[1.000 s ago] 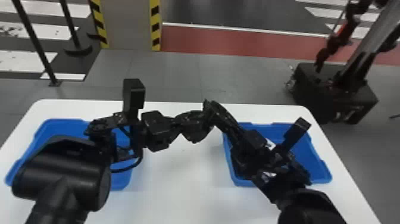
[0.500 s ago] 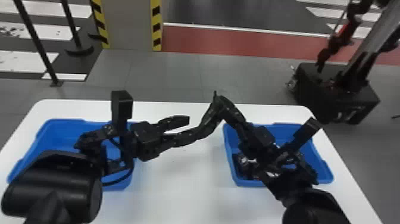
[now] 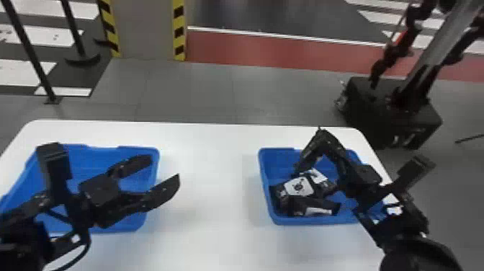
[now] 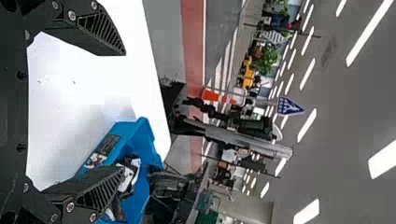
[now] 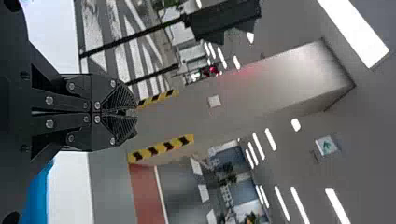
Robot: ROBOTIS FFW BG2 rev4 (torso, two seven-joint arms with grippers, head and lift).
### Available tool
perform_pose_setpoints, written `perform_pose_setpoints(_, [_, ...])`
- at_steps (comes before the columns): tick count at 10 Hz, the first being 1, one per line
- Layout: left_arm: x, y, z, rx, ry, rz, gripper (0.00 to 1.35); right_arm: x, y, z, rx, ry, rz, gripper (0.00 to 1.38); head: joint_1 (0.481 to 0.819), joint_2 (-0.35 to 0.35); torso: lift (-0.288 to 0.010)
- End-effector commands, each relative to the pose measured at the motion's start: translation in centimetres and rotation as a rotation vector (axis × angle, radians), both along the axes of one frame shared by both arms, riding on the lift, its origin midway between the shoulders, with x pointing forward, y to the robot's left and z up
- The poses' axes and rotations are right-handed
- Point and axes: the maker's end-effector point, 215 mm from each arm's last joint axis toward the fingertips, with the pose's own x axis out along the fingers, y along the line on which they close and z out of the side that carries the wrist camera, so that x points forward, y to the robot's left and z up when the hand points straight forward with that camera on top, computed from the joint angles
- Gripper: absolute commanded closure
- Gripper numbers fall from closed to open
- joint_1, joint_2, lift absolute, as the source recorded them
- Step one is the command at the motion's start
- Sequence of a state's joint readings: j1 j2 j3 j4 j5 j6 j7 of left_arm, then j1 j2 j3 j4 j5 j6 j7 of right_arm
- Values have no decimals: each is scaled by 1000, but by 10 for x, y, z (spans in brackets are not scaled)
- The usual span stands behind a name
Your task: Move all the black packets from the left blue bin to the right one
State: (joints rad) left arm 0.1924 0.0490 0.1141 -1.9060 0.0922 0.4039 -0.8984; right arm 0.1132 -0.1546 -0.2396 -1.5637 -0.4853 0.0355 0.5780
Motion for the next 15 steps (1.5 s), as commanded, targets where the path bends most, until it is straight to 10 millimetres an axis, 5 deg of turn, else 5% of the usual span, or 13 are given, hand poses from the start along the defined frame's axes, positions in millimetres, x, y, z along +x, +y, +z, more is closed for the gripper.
perform_pose_setpoints(1, [-18,35,0,20,9,63,170,-7,-38,-39,-29,86,-55,1240,695,-183,-110])
perform_pose_setpoints(3, [-35,70,13,62,-31,126,168,-23,-63,-41,-126,106,-135,147,695,-204,-110])
perform_pose_setpoints(4, [-43,89,22,84,-63,174,168,-41,-58,-22,-184,77,-163,5,695,-206,-110])
perform_pose_setpoints(6, [-55,118,30,96,-117,263,170,-88,-39,14,-273,-7,-220,243,695,-180,-110])
perform_pose_setpoints(8, [-75,144,43,134,-228,382,170,-125,-13,29,-297,-45,-219,320,695,-133,-110])
perform_pose_setpoints(11, [-120,150,31,164,-253,477,170,-165,70,23,-210,-15,-55,331,695,12,-110])
perform_pose_setpoints(13, [-143,144,16,154,-213,501,170,-197,96,10,-171,43,-11,331,695,79,-110])
perform_pose_setpoints(15, [-144,146,29,148,-240,519,170,-208,106,-11,-155,99,8,331,695,116,-110])
